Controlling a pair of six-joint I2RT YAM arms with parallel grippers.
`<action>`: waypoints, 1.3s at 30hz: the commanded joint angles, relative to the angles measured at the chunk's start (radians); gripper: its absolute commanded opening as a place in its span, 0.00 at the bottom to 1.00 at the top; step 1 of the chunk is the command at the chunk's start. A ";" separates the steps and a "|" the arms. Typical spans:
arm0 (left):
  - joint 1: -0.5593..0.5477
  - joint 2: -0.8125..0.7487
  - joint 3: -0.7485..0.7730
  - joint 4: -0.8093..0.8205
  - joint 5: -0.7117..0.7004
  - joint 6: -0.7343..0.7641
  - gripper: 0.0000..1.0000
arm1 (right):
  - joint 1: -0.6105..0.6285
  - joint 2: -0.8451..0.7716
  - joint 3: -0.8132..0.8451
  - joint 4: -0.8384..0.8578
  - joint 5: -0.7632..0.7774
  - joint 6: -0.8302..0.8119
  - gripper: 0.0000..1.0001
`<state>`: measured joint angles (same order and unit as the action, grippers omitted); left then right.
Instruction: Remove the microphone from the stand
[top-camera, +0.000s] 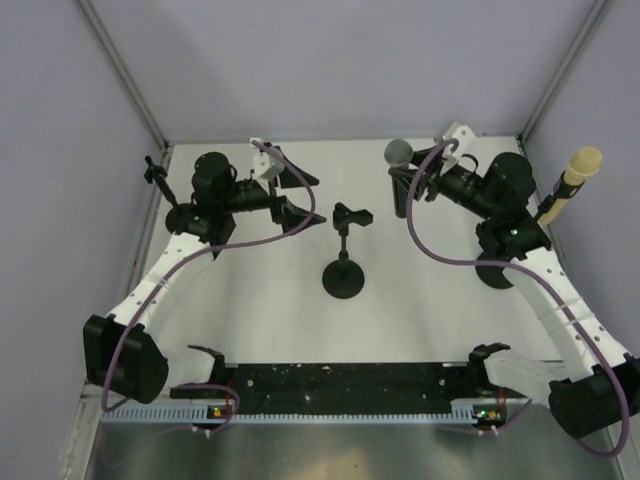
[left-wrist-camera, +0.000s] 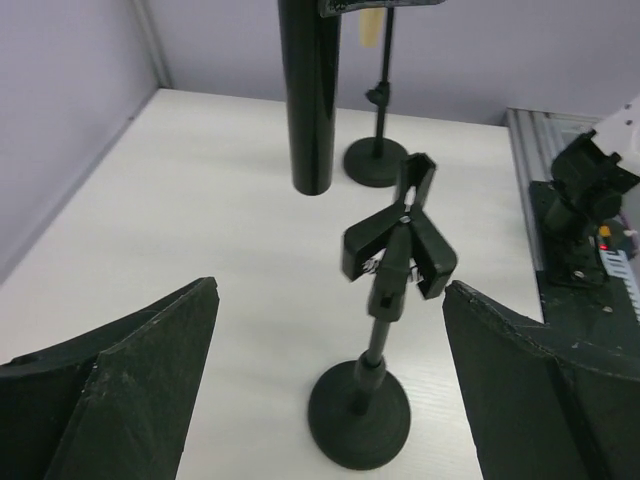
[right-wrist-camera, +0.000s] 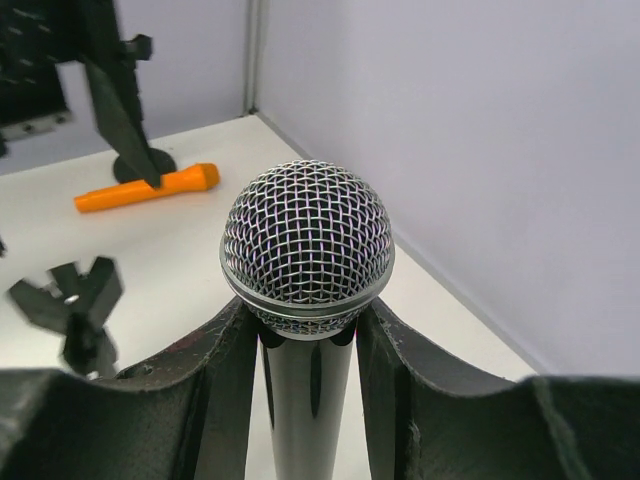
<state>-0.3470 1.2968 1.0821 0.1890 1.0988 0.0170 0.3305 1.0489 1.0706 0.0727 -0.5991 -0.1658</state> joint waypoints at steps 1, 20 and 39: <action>0.114 -0.129 -0.010 0.012 -0.063 -0.014 0.99 | -0.005 0.092 0.132 -0.068 0.175 -0.040 0.23; 0.479 -0.412 -0.252 -0.335 -0.485 0.156 0.99 | 0.007 0.657 0.578 -0.339 0.368 -0.147 0.31; 0.566 -0.524 -0.350 -0.257 -0.410 0.066 0.99 | 0.091 1.171 0.965 -0.497 0.262 -0.405 0.34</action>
<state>0.1921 0.7704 0.7410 -0.1341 0.6582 0.1184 0.3946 2.1525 1.9171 -0.4206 -0.3088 -0.4927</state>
